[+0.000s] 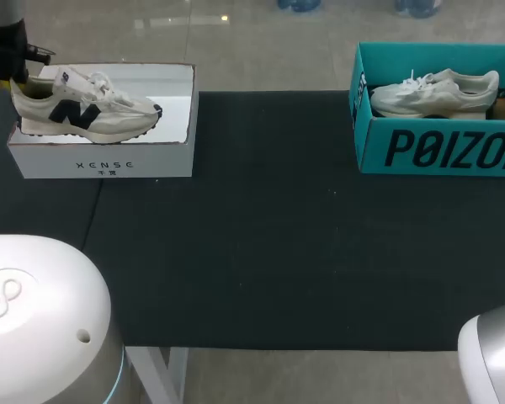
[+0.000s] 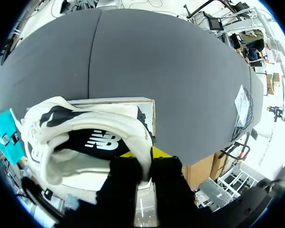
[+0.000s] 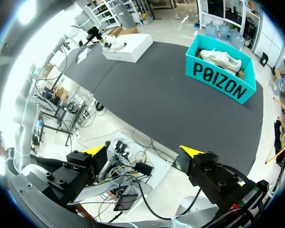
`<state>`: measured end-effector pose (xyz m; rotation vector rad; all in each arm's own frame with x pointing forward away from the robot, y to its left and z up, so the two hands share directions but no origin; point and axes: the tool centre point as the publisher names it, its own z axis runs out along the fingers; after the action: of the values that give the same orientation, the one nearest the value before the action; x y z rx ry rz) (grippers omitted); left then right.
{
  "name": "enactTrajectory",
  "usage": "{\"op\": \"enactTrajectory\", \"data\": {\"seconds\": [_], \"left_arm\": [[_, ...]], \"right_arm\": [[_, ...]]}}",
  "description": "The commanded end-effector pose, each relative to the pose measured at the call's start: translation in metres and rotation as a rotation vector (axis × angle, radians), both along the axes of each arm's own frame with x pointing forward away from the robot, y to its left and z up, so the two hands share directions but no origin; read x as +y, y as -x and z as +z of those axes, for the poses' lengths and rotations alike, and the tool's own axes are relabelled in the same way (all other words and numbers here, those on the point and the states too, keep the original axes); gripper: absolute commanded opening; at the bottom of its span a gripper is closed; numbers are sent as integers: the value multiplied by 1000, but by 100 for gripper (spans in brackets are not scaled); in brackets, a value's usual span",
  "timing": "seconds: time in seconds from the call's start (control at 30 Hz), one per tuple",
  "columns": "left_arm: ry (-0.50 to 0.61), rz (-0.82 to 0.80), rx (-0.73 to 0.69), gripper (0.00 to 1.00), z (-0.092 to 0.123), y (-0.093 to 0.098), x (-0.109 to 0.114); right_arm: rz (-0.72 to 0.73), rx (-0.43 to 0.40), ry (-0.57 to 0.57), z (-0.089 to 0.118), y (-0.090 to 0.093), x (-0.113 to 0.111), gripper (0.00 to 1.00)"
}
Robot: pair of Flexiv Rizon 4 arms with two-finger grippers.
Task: Take the shoe out of the shoebox, open the shoe tongue, remove and reinsert the insole, then place the shoe into the shoebox
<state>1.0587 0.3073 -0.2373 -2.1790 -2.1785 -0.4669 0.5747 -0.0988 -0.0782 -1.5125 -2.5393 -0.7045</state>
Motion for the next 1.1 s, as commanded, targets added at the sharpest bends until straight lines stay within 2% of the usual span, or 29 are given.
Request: {"op": "enactTrajectory", "data": {"seconds": [0.03, 0.5, 0.6, 1.1], "left_arm": [[6, 7, -38, 0, -5, 1, -1], [0, 16, -42, 0, -10, -20, -12], [4, 19, -43, 0, -9, -21, -14], [-6, 48, -18, 0, -28, -28, -13]], "right_arm": [[1, 6, 3, 2, -2, 0, 100], [1, 6, 3, 2, -2, 0, 100], [1, 6, 3, 2, -2, 0, 100], [1, 6, 3, 2, -2, 0, 100]]}}
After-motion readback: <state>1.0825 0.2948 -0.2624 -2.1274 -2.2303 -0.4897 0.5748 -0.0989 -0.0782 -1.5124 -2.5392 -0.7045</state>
